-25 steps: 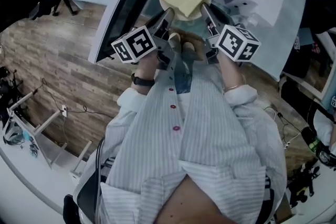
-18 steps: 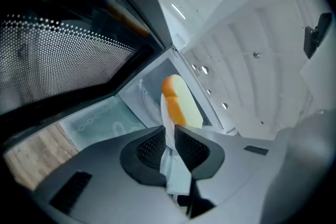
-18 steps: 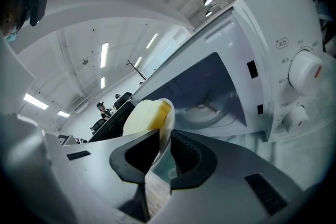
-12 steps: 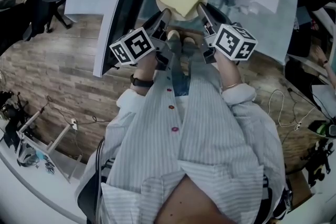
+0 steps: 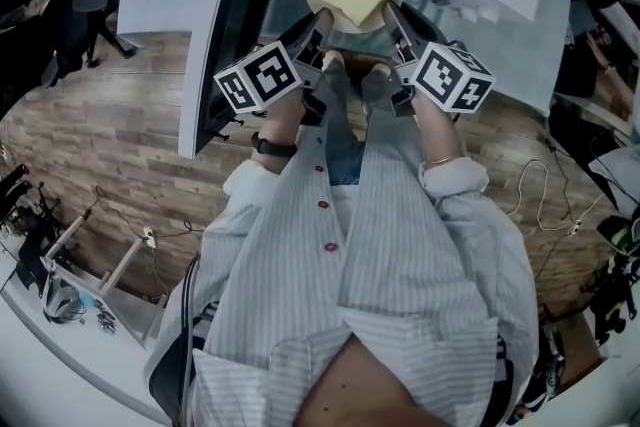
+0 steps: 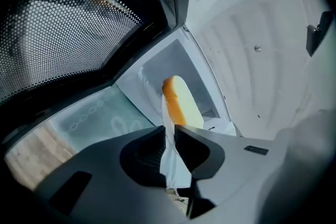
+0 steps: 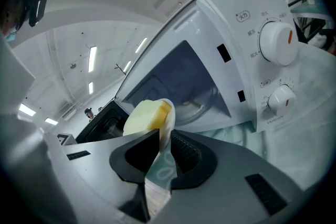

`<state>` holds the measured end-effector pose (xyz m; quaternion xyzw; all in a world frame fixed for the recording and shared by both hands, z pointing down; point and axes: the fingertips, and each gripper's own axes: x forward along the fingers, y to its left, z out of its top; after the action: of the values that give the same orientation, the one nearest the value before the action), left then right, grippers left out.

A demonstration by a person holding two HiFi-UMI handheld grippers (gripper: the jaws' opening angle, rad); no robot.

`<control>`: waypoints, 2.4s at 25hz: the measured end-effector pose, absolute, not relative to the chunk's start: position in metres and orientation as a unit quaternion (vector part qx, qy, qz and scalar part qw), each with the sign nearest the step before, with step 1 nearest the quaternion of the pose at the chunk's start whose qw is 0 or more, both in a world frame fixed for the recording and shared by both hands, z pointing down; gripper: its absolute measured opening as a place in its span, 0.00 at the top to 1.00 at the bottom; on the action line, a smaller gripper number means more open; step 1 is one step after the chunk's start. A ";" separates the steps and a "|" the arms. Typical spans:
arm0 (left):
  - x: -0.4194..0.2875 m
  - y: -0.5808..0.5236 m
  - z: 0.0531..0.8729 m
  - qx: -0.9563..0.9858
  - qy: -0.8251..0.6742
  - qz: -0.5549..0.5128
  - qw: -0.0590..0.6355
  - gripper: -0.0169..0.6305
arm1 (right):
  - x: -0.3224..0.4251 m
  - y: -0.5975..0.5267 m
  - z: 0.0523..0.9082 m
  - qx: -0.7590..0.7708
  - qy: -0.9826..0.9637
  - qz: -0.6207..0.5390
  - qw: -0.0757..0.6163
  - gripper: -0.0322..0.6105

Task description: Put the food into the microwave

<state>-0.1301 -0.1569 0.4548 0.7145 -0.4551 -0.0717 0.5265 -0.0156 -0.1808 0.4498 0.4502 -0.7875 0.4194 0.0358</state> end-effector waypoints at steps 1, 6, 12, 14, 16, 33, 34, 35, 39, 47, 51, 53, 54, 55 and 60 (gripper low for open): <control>-0.130 -0.158 0.456 0.715 -0.454 -0.070 0.527 0.90 | -0.016 -0.181 0.451 0.452 -0.786 0.420 0.035 0.82; -0.126 -0.167 0.463 0.718 -0.447 -0.063 0.530 0.90 | -0.010 -0.185 0.456 0.466 -0.776 0.424 0.033 0.82; -0.112 -0.185 0.474 0.726 -0.439 -0.048 0.527 0.90 | 0.004 -0.198 0.468 0.489 -0.761 0.424 0.027 0.82; -0.110 -0.190 0.479 0.727 -0.436 -0.043 0.528 0.90 | 0.007 -0.202 0.472 0.496 -0.757 0.424 0.027 0.82; -0.108 -0.195 0.483 0.729 -0.434 -0.038 0.528 0.89 | 0.010 -0.206 0.477 0.502 -0.753 0.425 0.027 0.82; -0.107 -0.230 0.510 0.731 -0.442 -0.009 0.520 0.89 | 0.009 -0.235 0.503 0.528 -0.741 0.412 0.040 0.82; -0.108 -0.232 0.511 0.730 -0.443 -0.008 0.520 0.89 | 0.008 -0.237 0.505 0.529 -0.741 0.412 0.040 0.82; -0.109 -0.234 0.513 0.730 -0.444 -0.007 0.519 0.89 | 0.007 -0.239 0.506 0.530 -0.741 0.411 0.040 0.82; -0.109 -0.243 0.518 0.728 -0.449 -0.002 0.517 0.88 | 0.008 -0.247 0.512 0.541 -0.735 0.407 0.043 0.82; -0.108 -0.258 0.524 0.725 -0.463 0.016 0.509 0.88 | 0.010 -0.259 0.517 0.564 -0.726 0.391 0.052 0.81; -0.109 -0.264 0.524 0.724 -0.470 0.023 0.504 0.87 | 0.008 -0.264 0.516 0.568 -0.727 0.382 0.055 0.80; -0.110 -0.268 0.524 0.724 -0.474 0.028 0.500 0.87 | 0.008 -0.268 0.516 0.570 -0.728 0.378 0.056 0.80; -0.110 -0.270 0.525 0.724 -0.474 0.030 0.500 0.87 | 0.008 -0.270 0.516 0.571 -0.728 0.376 0.056 0.80; -0.110 -0.272 0.525 0.723 -0.474 0.030 0.502 0.87 | 0.008 -0.272 0.516 0.571 -0.728 0.375 0.056 0.80; -0.112 -0.281 0.525 0.719 -0.475 0.031 0.507 0.87 | 0.006 -0.280 0.515 0.575 -0.727 0.371 0.055 0.80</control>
<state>-0.1120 -0.2806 0.5253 0.7187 -0.4751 0.0315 0.5068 0.0055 -0.2801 0.5150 0.5746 -0.7273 0.3712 0.0553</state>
